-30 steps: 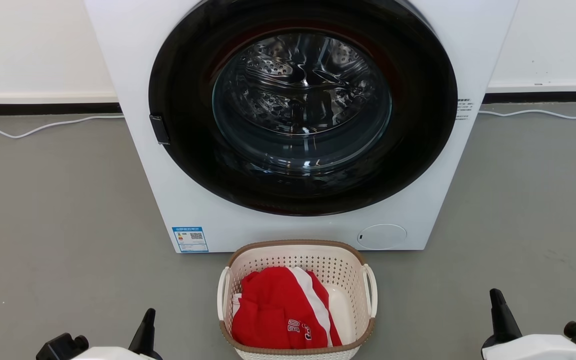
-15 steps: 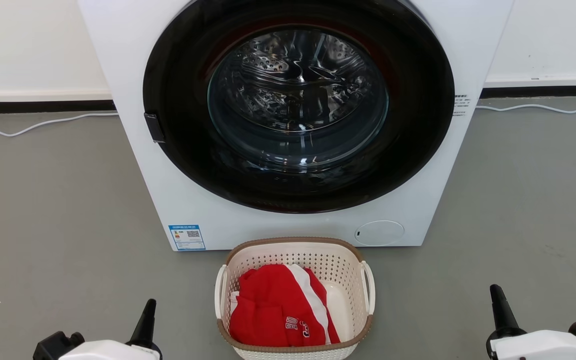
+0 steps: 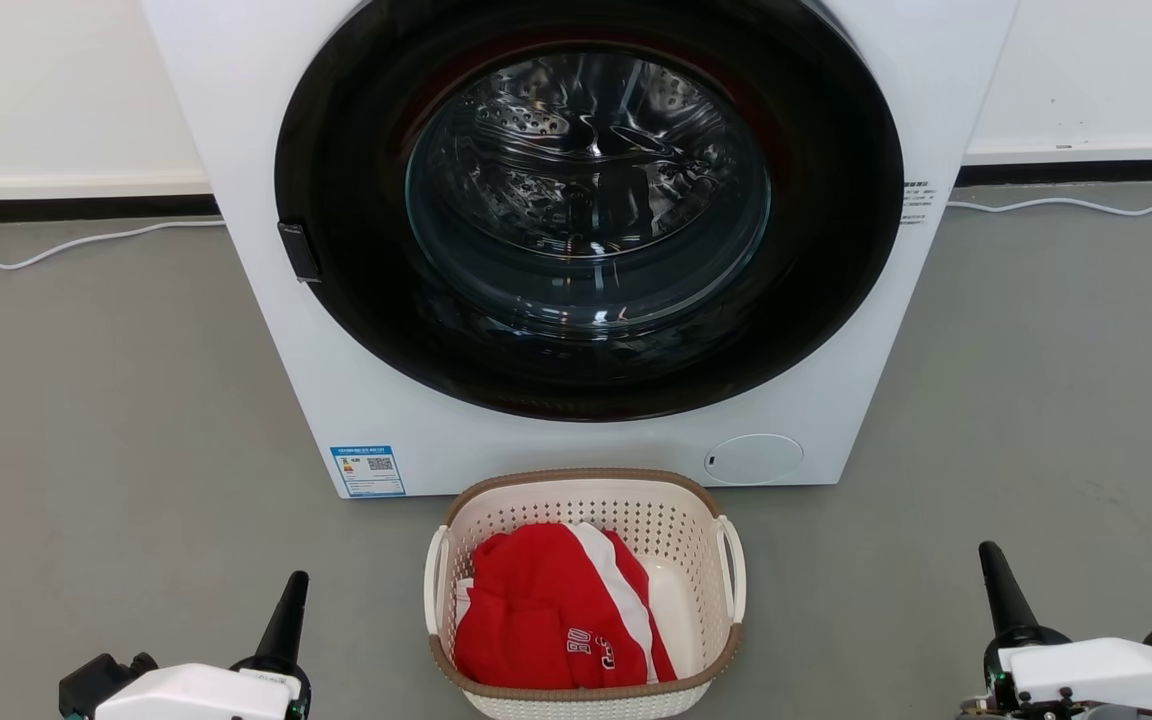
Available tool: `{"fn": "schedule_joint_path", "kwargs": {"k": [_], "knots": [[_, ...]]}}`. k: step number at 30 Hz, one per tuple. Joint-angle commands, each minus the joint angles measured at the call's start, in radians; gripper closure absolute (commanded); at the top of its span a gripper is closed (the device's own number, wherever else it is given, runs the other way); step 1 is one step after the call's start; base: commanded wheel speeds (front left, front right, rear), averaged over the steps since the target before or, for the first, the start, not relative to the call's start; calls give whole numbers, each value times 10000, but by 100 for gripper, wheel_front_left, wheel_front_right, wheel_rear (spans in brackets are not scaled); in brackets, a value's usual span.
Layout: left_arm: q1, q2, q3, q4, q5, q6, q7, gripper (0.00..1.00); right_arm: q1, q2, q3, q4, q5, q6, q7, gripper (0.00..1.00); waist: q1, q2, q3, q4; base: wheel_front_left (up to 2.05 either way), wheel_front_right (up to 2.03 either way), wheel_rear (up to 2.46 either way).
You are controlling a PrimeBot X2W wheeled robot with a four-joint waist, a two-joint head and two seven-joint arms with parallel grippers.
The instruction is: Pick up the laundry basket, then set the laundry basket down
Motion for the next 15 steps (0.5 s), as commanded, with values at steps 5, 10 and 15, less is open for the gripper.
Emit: {"fn": "schedule_joint_path", "kwargs": {"k": [5,10,15], "knots": [[-609,-32,435,-446,-608,-154,187,100,-557,-70,139,-425,847,58,265,100,-1,-1,38,-35,0,0,0],[-639,-94,571,-572,-1055,-203,334,100,-608,-70,139,-518,1469,61,412,100,-1,-1,74,-68,0,0,0],[-668,-155,706,-698,-1501,-252,481,100,-659,-70,139,-612,2091,64,559,100,-1,-1,110,-101,0,0,0]]}}
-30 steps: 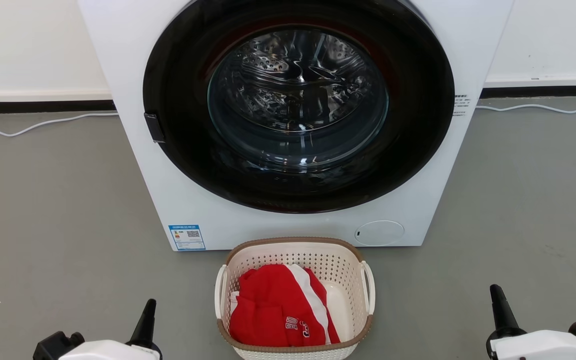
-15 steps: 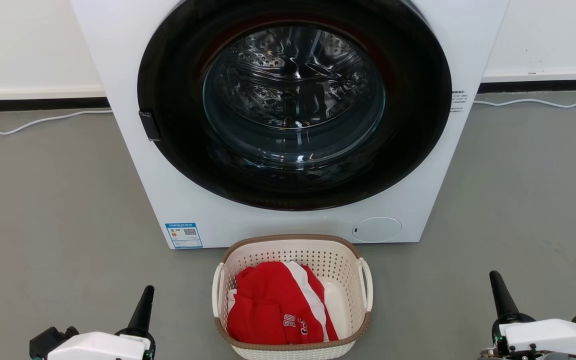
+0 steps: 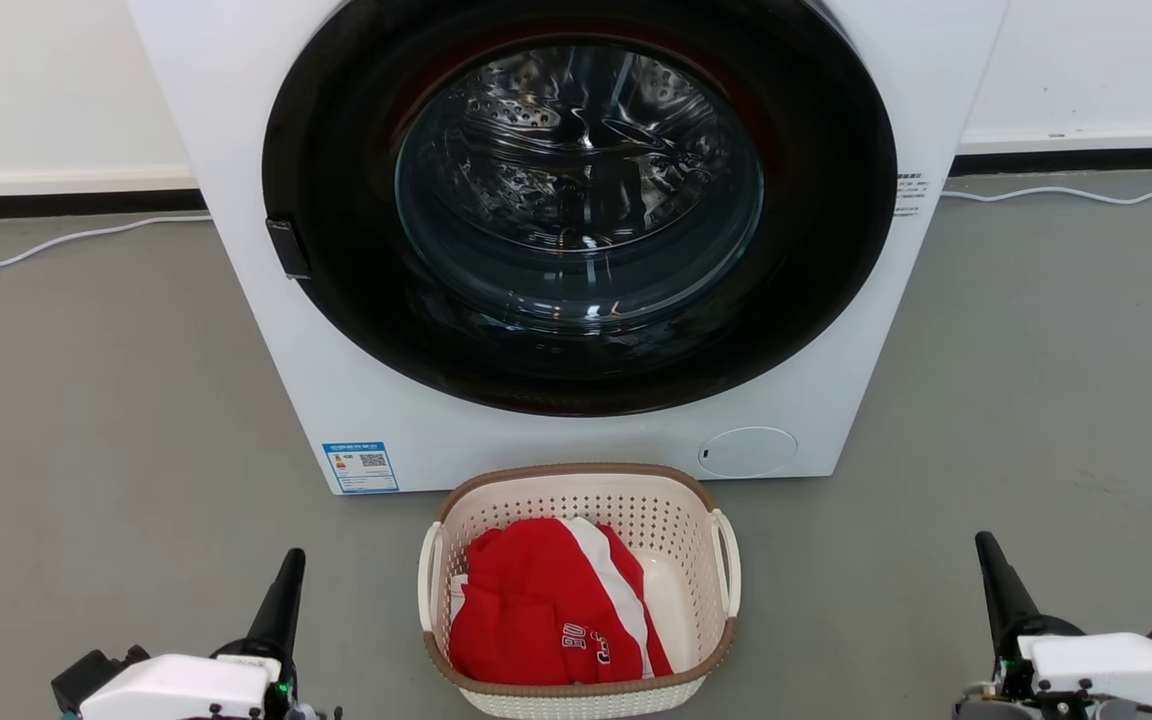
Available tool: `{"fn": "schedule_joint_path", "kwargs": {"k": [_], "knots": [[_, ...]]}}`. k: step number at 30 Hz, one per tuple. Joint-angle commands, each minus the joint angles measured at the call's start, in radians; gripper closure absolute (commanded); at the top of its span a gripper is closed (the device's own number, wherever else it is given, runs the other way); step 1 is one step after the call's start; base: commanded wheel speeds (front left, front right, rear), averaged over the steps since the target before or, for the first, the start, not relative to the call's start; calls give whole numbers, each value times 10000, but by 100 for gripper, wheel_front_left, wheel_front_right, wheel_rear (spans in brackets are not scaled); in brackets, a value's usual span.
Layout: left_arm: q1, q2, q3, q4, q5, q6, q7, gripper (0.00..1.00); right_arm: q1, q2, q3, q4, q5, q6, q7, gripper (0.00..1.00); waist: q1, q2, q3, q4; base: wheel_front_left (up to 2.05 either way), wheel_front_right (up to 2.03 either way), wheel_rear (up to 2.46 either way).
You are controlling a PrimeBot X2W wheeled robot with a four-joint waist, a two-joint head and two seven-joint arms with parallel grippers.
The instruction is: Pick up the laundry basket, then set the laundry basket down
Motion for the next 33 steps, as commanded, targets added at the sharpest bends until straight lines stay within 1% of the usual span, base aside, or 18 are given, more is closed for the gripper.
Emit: {"fn": "schedule_joint_path", "kwargs": {"k": [1,16,33], "knots": [[-619,43,369,-374,-273,-102,89,100,-624,-68,151,-334,369,64,155,100,0,0,11,-10,0,0,0],[-707,-141,775,-752,-1613,-248,531,100,-777,-68,152,-615,2236,73,597,100,0,0,118,-108,0,0,0],[-707,-143,777,-756,-1625,-249,533,100,-778,-68,153,-617,2253,73,600,100,0,0,119,-109,0,0,0]]}}
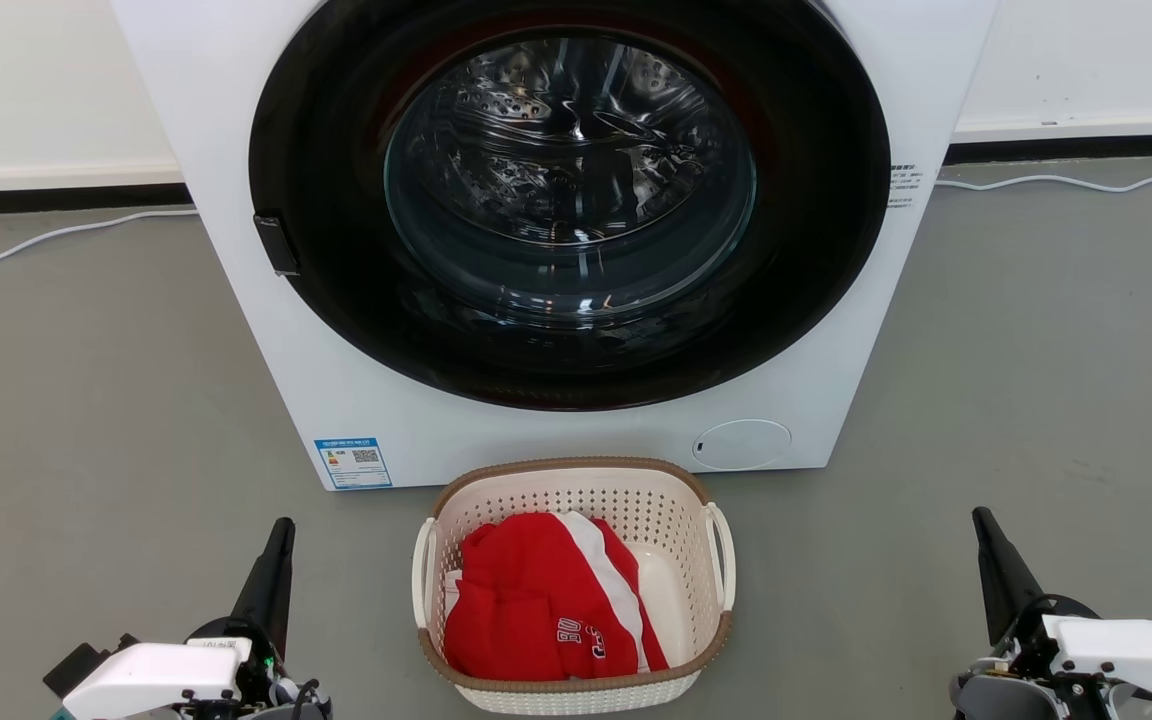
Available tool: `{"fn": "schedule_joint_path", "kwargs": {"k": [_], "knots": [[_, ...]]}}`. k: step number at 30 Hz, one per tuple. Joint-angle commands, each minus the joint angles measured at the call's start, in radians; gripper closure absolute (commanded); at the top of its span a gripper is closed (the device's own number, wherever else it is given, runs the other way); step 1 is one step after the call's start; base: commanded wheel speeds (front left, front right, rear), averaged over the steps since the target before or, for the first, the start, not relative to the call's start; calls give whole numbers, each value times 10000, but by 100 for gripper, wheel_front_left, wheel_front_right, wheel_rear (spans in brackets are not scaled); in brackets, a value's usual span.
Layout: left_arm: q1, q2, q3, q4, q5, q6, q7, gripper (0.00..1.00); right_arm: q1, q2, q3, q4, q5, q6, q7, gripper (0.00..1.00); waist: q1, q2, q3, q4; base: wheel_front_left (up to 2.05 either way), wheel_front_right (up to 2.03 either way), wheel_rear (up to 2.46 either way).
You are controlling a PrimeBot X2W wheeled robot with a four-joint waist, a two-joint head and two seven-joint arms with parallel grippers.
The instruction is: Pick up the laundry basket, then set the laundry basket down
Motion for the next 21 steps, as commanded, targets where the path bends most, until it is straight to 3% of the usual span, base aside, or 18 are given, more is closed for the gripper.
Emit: {"fn": "schedule_joint_path", "kwargs": {"k": [1,21], "knots": [[-561,118,306,-298,-55,-73,65,100,-589,-64,171,-295,61,73,78,100,0,-1,0,0,0,0,0],[-561,118,304,-299,-56,-73,65,100,-589,-64,172,-295,62,73,77,100,0,-1,0,0,0,0,0]]}}
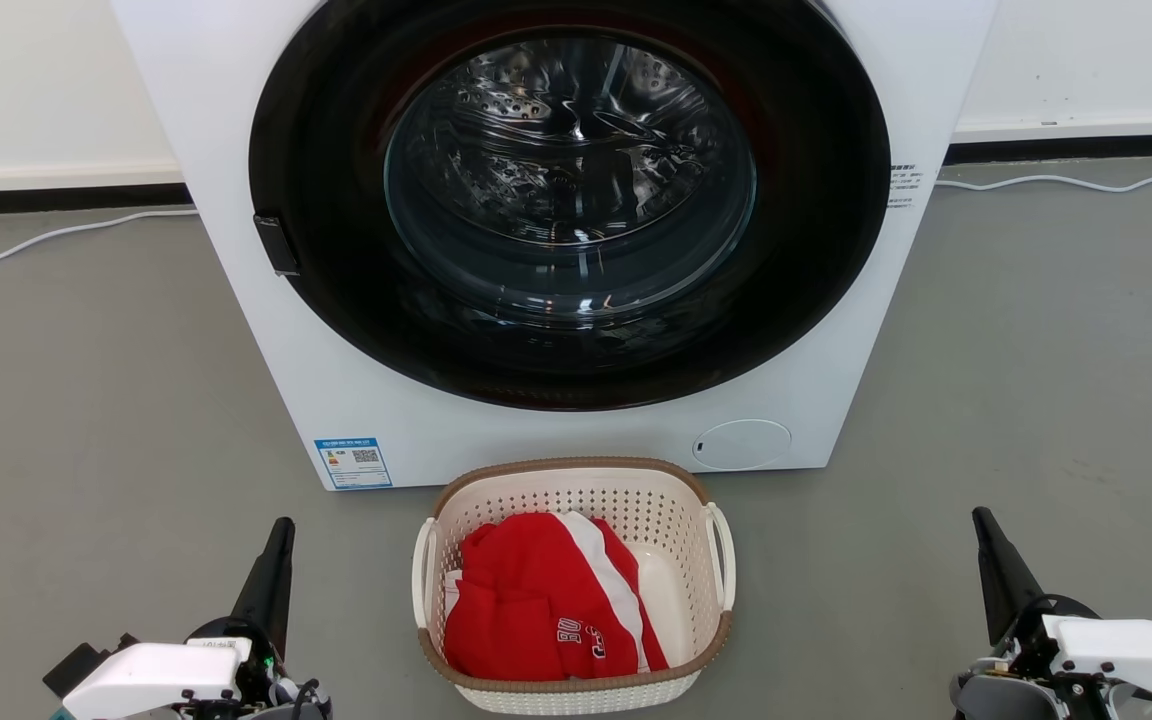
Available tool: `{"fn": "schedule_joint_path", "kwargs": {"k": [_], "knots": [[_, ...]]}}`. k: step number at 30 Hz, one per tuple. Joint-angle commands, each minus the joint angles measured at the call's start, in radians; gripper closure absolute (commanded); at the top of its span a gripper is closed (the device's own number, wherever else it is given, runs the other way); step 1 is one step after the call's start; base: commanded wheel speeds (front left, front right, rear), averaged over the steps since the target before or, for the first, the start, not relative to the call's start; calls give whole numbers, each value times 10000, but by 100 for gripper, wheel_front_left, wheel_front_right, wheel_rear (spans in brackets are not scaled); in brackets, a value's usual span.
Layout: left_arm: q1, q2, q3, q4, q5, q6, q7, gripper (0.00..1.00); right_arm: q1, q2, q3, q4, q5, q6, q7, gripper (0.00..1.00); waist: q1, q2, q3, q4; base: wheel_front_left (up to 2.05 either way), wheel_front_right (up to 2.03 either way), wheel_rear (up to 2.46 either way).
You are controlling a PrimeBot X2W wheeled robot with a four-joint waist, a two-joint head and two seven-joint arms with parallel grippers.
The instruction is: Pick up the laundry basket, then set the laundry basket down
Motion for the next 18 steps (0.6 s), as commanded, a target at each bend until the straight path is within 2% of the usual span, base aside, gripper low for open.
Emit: {"fn": "schedule_joint_path", "kwargs": {"k": [1,18], "knots": [[-561,118,301,-293,-56,-73,64,100,-589,-64,172,-293,62,73,77,100,0,-1,0,0,0,0,0],[-561,118,300,-294,-56,-73,64,100,-589,-64,172,-293,62,73,77,100,0,-1,0,0,0,0,0]]}}
